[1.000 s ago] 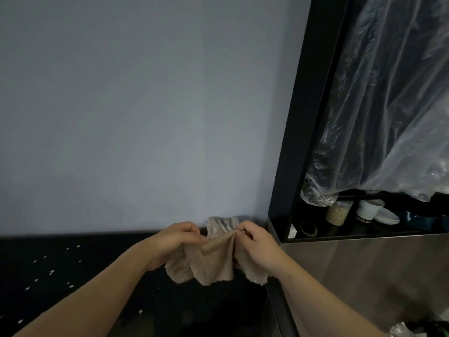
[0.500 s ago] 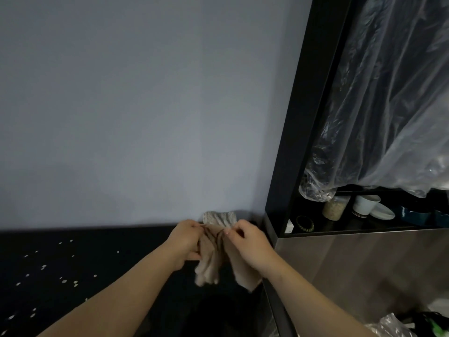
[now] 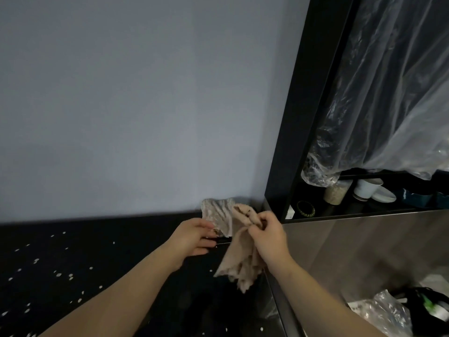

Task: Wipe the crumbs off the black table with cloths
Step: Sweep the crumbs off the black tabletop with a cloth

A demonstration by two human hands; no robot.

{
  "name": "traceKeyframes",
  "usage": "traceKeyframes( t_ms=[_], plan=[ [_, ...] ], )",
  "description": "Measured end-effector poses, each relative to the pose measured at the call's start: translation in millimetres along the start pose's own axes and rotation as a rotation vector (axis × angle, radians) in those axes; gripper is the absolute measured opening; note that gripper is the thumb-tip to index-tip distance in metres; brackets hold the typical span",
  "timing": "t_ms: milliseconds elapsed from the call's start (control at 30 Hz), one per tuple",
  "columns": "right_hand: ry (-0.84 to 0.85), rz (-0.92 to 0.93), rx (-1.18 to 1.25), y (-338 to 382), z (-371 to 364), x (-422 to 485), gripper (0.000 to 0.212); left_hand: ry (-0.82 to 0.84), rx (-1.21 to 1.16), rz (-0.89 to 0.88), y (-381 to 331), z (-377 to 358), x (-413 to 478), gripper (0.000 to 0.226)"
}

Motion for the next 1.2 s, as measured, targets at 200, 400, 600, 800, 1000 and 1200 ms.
traceKeyframes(
  t_ms=[200, 400, 600, 800, 1000, 1200],
  plan=[
    [0.319, 0.228, -0.877, -24, -18, -12, 0.028, -0.256, 0.944, -0.187, 41, 7, 46, 0.04],
    [0.792, 0.34, -1.077, -119, -68, -58, 0.058, -0.261, 1.302, -0.128, 77, 5, 88, 0.056],
    [0.604, 0.497, -0.977, -120, -74, -40, 0.035, -0.214, 1.333, -0.046, 105, 22, 117, 0.061],
    [0.2, 0.077, -0.907, -145, -38, 46, 0.041, -0.205, 1.353, -0.097, 112, 27, 125, 0.061],
    [0.37, 0.403, -0.933, -125, -88, -5, 0.043, -0.22, 1.352, -0.104, 114, 26, 125, 0.06],
    [0.43, 0.416, -0.915, -134, -81, 1, 0.041, -0.191, 1.357, -0.079, 114, 25, 124, 0.06]
  ],
)
Point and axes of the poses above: each hand's wrist, its own x-axis towards the middle knuckle, its own z-axis out of the back of the hand, y = z × x, the point moved 10 cm from there along x, towards the middle knuckle, and after that the axes turned 11 degrees about z, right-handed, at the moved point
